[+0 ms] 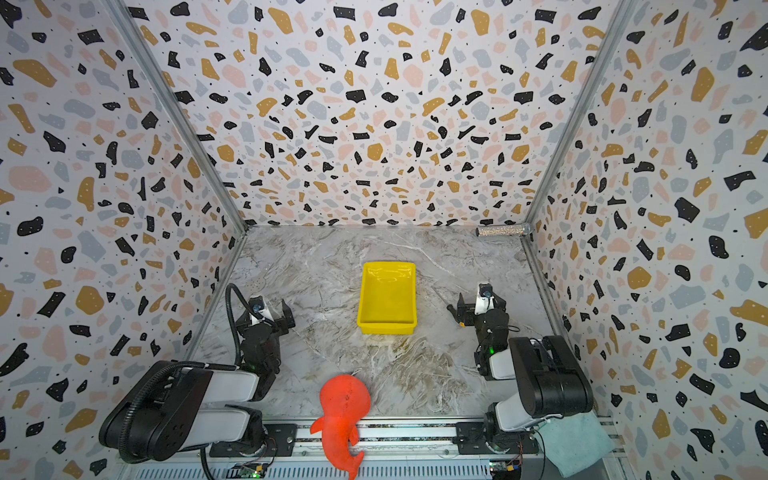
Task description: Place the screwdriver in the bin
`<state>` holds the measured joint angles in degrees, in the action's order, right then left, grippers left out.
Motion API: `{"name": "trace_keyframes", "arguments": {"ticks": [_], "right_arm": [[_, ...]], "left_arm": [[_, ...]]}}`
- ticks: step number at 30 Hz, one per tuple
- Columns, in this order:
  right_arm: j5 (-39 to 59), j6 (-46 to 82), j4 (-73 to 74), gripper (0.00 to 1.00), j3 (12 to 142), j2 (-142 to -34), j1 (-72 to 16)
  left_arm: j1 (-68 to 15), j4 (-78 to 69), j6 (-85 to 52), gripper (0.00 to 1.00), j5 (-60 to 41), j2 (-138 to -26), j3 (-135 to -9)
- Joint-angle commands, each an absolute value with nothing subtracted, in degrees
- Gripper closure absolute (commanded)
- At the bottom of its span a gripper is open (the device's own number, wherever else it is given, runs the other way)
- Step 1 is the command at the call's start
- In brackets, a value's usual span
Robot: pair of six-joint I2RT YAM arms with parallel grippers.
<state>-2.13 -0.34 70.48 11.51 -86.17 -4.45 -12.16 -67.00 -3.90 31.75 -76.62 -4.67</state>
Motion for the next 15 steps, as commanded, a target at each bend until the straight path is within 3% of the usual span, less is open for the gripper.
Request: {"name": "trace_keyframes", "arguments": {"ticks": [1,15], "right_arm": [[-1.8,-0.8,70.2,0.01,12.4,-85.2,-4.2],[-1.7,-0.7,70.3,0.01,12.4,-85.3,-4.1]], "left_arm": [[-11.9,-70.0,-4.4,0.0,31.4,-76.0,-5.4],[-11.9,-70.0,-4.5,0.0,31.1,-75.8,-5.4]]}}
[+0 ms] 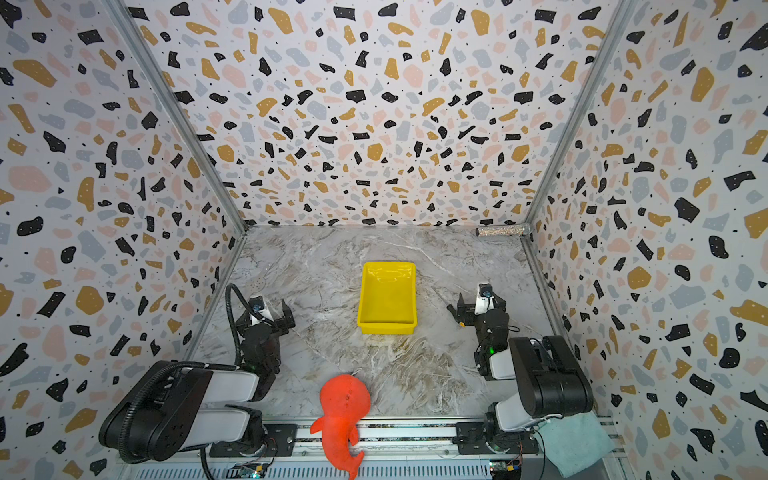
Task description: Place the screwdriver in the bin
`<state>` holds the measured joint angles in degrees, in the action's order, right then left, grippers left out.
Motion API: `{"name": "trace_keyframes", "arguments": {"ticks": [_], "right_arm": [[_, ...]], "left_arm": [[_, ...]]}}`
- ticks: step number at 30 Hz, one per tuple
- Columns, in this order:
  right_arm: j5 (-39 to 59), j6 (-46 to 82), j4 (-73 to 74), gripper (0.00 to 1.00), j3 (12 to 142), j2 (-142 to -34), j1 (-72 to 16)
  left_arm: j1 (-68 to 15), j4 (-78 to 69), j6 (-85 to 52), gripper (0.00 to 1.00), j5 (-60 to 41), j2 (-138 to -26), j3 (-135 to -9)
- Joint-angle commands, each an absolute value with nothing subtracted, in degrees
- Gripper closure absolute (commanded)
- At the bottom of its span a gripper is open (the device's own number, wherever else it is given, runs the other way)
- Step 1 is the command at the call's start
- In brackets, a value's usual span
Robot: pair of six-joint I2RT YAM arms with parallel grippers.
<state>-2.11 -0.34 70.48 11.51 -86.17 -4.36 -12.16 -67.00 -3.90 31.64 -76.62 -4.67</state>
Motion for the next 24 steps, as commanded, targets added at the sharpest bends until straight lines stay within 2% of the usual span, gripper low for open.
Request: {"name": "trace_keyframes", "arguments": {"ticks": [1,11,13,14,16,18,21,24], "right_arm": [[-1.5,-0.6,70.2,0.01,12.3,-85.3,-3.9],[-0.7,-0.5,72.0,0.01,10.8,-84.5,-3.6],[-4.5,0.0,73.9,0.01,8.6,-80.9,-4.4],[-7.4,0.0,72.5,0.01,7.7,-77.4,-5.3],[-14.3,0.3,61.5,0.01,9.2,-68.8,-8.8],[-18.7,1.2,41.5,0.01,15.0,-59.7,-12.4],[-19.3,8.5,15.8,0.01,23.4,-50.3,-15.6],[-17.6,26.3,-7.0,0.01,26.9,-45.1,-15.6]], "left_arm": [[-11.9,-70.0,-4.5,0.0,31.1,-75.8,-5.4],[-11.9,-70.7,-3.7,0.0,29.4,-75.0,-4.9],[-11.9,-66.6,-1.3,0.0,24.1,-71.5,-5.7],[-12.0,-58.4,-0.7,0.0,22.0,-68.1,-8.2],[-12.0,-37.5,-1.5,0.0,21.6,-62.2,-16.3],[-12.3,-23.1,-7.4,0.0,22.5,-58.7,-22.6],[-13.6,-12.9,-11.5,0.0,15.3,-52.7,-24.1],[-16.2,-4.6,-20.6,0.0,18.4,-45.0,-21.2]]}}
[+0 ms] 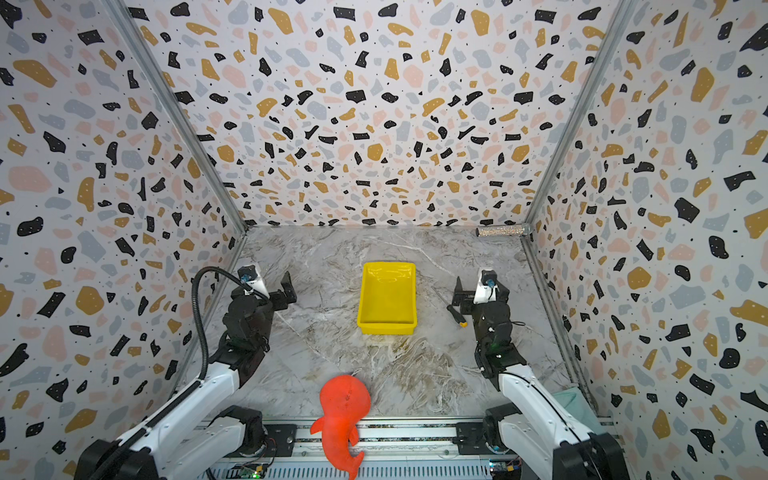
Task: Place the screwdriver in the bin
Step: 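Move the right gripper toward the screwdriver beside the bin while the left arm lifts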
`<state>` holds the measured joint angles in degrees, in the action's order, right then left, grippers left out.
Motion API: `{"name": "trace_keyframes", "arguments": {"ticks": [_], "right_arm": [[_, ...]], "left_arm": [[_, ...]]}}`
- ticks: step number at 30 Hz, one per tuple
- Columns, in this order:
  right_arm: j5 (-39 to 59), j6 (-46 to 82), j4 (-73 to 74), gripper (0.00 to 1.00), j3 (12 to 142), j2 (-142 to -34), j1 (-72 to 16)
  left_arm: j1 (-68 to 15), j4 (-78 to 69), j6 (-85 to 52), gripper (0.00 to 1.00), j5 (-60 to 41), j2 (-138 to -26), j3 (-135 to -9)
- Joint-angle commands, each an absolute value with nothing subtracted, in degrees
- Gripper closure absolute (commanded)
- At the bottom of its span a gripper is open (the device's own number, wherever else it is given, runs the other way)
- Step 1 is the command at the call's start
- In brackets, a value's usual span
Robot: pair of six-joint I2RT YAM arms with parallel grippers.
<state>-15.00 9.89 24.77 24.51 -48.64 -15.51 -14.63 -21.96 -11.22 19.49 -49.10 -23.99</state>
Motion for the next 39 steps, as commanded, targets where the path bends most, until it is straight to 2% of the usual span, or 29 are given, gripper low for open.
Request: {"name": "trace_keyframes", "arguments": {"ticks": [1,2,4,6,8,12,17,25,29,31,35,39], "right_arm": [[-19.1,32.3,-11.6,0.01,25.4,-43.9,-15.6],[-18.6,35.2,-13.8,0.01,23.0,-42.3,-15.0],[-11.9,35.3,-11.3,0.01,17.3,-39.6,-12.6],[-8.8,34.2,-9.5,0.01,15.5,-36.0,-13.1],[-12.3,35.0,-9.5,0.01,14.3,-32.5,-14.9],[-11.6,34.2,-8.7,0.01,12.7,-27.6,-16.1],[-11.1,33.9,-7.2,0.01,13.6,-32.9,-16.3],[-11.7,34.5,-6.6,0.01,16.3,-41.9,-17.1],[-18.7,41.7,-12.9,0.01,19.0,-43.0,-15.6],[-12.4,38.7,-13.2,0.01,21.5,-42.2,-11.7],[2.4,32.4,-5.4,0.01,21.0,-42.5,-5.6],[9.3,30.9,-5.0,0.03,24.6,-51.4,-4.0]], "left_arm": [[-16.1,-2.4,-25.4,0.0,19.1,-42.8,-19.5],[-16.2,-0.6,-28.7,0.0,17.1,-40.7,-17.8],[-16.1,-2.2,-25.7,0.0,9.3,-37.9,-16.8],[-16.1,-1.1,-25.5,0.0,12.5,-36.8,-17.5],[-16.0,1.1,-27.8,0.0,16.9,-37.6,-17.7],[-16.1,1.9,-27.9,0.0,14.8,-42.1,-19.5],[-16.1,6.5,-29.8,0.0,19.2,-45.3,-22.3],[-15.5,10.6,-32.9,0.0,25.6,-42.5,-22.5],[-15.0,15.2,-36.4,0.0,33.0,-39.1,-23.1],[-14.8,16.6,-38.2,0.0,35.7,-37.8,-22.9],[-14.7,14.6,-37.2,0.0,32.4,-37.7,-21.8],[-14.8,13.5,-40.0,0.0,32.7,-41.2,-19.9]]}}
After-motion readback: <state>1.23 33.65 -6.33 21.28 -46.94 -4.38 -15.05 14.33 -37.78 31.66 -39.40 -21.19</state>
